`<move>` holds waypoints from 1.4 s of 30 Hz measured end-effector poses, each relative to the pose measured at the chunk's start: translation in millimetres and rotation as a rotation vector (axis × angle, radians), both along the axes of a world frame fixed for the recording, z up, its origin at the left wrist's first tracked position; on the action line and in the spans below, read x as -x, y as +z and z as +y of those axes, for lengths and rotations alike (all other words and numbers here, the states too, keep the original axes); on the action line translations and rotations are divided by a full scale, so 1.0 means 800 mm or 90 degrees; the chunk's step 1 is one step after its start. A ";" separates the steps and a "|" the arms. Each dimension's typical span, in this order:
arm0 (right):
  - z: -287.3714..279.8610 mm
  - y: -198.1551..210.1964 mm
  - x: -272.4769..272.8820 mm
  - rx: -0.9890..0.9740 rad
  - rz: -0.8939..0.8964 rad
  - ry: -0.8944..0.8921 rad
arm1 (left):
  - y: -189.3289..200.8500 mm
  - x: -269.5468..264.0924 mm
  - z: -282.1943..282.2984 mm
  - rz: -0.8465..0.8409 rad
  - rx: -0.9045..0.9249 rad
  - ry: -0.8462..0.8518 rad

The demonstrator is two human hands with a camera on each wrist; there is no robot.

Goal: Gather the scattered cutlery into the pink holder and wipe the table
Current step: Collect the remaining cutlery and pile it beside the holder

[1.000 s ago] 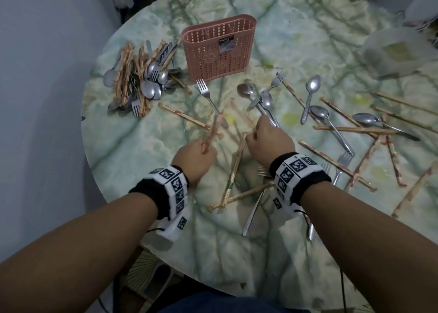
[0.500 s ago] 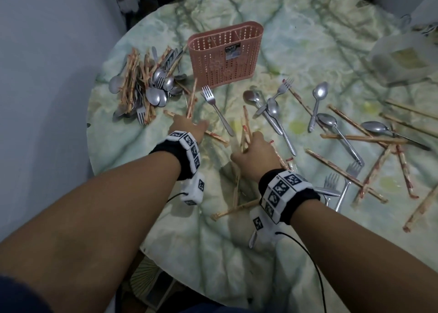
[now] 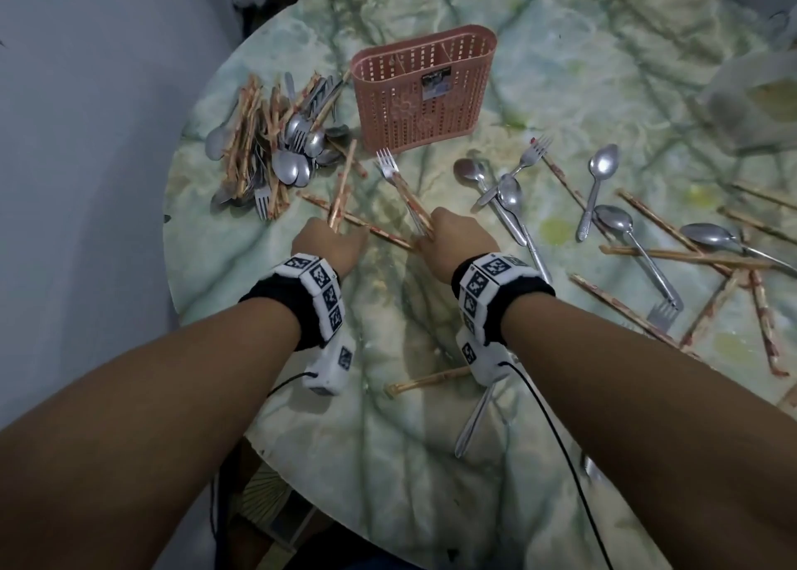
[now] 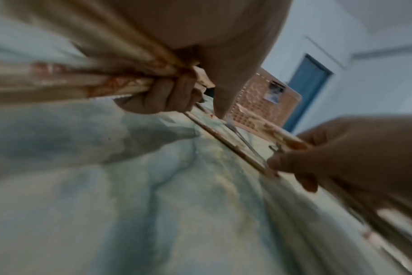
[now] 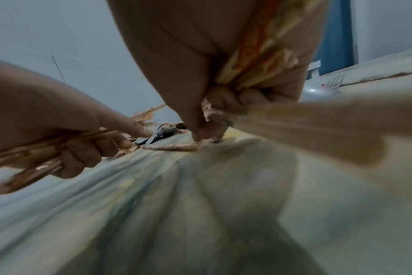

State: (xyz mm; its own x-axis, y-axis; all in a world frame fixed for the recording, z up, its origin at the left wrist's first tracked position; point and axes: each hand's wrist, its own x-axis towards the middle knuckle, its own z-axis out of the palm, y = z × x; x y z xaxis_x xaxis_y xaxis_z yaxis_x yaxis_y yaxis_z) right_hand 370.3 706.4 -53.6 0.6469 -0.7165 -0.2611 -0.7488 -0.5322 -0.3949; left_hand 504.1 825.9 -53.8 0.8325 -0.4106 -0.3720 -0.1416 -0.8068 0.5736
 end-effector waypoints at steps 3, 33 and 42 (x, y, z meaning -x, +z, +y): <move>-0.001 -0.002 -0.005 0.020 0.041 -0.003 | -0.002 -0.007 -0.006 0.032 0.028 0.046; 0.021 0.014 0.017 -0.043 0.161 0.094 | 0.003 -0.003 0.001 -0.029 -0.130 -0.125; 0.000 0.037 0.069 -0.124 0.042 -0.019 | 0.004 0.029 0.041 -0.116 -0.115 -0.243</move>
